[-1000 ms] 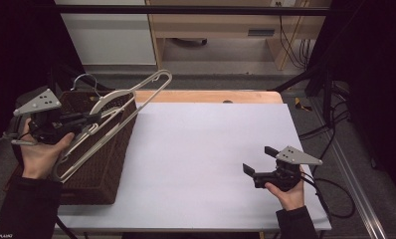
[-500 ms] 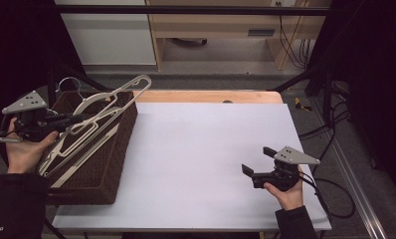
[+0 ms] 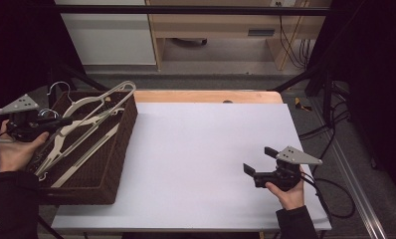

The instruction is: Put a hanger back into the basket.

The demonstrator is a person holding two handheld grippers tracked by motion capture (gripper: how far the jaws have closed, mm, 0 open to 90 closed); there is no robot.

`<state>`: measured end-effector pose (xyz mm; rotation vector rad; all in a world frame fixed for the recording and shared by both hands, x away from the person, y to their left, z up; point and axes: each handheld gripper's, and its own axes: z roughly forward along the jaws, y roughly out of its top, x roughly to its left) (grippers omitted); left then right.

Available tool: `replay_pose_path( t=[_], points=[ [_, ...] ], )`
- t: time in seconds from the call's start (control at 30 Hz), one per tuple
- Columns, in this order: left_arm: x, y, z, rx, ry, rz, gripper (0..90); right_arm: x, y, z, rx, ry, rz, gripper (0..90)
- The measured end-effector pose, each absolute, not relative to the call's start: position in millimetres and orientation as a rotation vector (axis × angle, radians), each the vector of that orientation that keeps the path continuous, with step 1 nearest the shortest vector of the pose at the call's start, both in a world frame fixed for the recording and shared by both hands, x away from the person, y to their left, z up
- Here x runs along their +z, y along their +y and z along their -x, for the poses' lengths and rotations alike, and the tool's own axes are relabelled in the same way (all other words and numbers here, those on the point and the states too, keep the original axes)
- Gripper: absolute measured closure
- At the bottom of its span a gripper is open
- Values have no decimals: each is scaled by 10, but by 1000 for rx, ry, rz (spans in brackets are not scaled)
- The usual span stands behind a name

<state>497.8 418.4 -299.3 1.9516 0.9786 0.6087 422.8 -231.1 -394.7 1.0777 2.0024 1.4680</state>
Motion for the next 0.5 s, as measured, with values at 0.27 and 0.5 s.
replay_pose_path(
  t=[0.27,0.5],
  points=[
    [-3104,4313,-4963,593,1010,-1935,860,-3948,-2313,-4227,1466,2002,-1079,41],
    [-3253,4372,-4919,575,1056,-1941,860,-3948,-2323,-4222,1465,2003,-1078,41]
  ],
)
